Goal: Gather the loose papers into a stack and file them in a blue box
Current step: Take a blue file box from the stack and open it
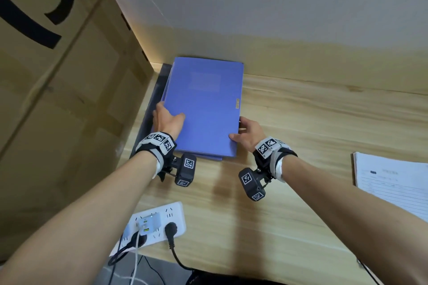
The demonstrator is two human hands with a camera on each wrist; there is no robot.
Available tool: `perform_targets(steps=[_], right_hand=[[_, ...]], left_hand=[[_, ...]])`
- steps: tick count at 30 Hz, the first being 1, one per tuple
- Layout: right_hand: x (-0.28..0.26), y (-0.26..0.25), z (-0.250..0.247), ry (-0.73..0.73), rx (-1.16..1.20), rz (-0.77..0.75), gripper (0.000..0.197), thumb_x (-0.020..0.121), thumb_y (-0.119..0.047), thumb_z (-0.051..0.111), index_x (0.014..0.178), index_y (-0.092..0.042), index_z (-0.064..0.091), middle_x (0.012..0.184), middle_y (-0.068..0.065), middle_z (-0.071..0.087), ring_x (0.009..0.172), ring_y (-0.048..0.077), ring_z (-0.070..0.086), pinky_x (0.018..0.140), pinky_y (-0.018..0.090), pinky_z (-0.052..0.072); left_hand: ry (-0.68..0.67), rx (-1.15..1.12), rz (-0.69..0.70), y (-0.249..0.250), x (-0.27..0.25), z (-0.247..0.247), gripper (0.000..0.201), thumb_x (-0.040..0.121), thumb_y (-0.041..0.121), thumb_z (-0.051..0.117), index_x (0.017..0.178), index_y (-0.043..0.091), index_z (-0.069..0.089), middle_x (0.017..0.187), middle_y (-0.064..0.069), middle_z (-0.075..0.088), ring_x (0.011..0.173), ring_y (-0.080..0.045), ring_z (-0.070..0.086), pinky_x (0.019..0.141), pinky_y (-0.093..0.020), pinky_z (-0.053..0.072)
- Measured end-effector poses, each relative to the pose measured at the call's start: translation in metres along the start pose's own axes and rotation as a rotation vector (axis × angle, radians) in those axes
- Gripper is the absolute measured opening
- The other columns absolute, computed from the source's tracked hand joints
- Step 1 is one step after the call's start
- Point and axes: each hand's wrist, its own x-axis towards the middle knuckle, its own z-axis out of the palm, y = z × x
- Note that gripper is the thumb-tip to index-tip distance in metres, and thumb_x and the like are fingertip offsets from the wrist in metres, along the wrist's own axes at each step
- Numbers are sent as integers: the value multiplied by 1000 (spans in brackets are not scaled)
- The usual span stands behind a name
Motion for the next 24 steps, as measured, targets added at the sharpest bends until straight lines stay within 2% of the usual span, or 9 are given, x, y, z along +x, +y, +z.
perform_targets(steps=[2, 5, 6, 11, 13, 16, 19, 22, 24], right_hand=[[-10, 6, -12, 15, 29, -25, 53, 83, 8, 66, 133, -7, 55, 117, 9, 65, 99, 29, 66, 83, 30, 55], [-30, 17, -37, 37, 53, -53, 56, 84, 10, 63, 136, -9, 53, 115, 8, 64, 93, 26, 66, 69, 13, 54], [-37, 21, -47, 48, 63, -54, 57, 84, 10, 62, 136, -9, 52, 115, 8, 64, 93, 26, 66, 67, 12, 54], [-76, 53, -95, 100, 75, -14, 59, 84, 11, 63, 137, -11, 52, 118, 8, 64, 92, 25, 67, 68, 16, 55], [-93, 68, -112, 119, 89, 1, 59, 84, 13, 61, 137, -13, 52, 116, 8, 64, 93, 27, 67, 67, 19, 58], [-121, 92, -135, 150, 67, 12, 59, 83, 12, 61, 136, -15, 54, 118, 8, 66, 99, 29, 68, 79, 24, 57], [-146, 118, -154, 182, 42, 61, 58, 81, 12, 63, 131, -16, 57, 119, 9, 68, 102, 29, 68, 91, 38, 56], [-165, 140, -168, 201, 39, 90, 56, 79, 14, 63, 126, -17, 61, 117, 11, 69, 99, 26, 67, 85, 29, 56], [-172, 150, -175, 210, 20, 106, 56, 79, 13, 62, 125, -18, 61, 116, 10, 69, 95, 23, 66, 84, 27, 54]], left_hand=[[-22, -37, 9, 4, -11, 7, 71, 84, 19, 62, 148, 18, 31, 150, -6, 35, 133, -30, 44, 105, -45, 44], [-42, -52, 50, 12, -35, 21, 69, 86, 16, 62, 148, 16, 31, 152, -6, 36, 137, -28, 40, 107, -40, 39], [-52, -48, 63, 15, -45, 27, 69, 86, 15, 62, 148, 15, 31, 152, -7, 37, 136, -29, 40, 106, -39, 38], [-144, -45, 97, 26, -95, 63, 73, 85, 16, 62, 149, 13, 27, 153, -10, 36, 136, -30, 41, 111, -42, 37], [-163, -5, 112, 27, -118, 79, 71, 85, 15, 61, 148, 12, 28, 151, -10, 37, 136, -30, 40, 111, -39, 35], [-217, 35, 127, 26, -151, 102, 70, 85, 15, 61, 148, 12, 29, 150, -11, 36, 136, -31, 39, 111, -39, 34], [-282, 98, 146, 18, -177, 124, 70, 85, 17, 60, 148, 15, 29, 151, -10, 33, 140, -31, 34, 114, -42, 31], [-376, 142, 137, 11, -197, 145, 70, 89, 17, 58, 152, 18, 25, 157, -10, 25, 144, -30, 28, 116, -44, 28], [-413, 197, 140, 5, -206, 156, 70, 91, 18, 56, 153, 17, 25, 156, -11, 25, 142, -30, 31, 115, -42, 31]])
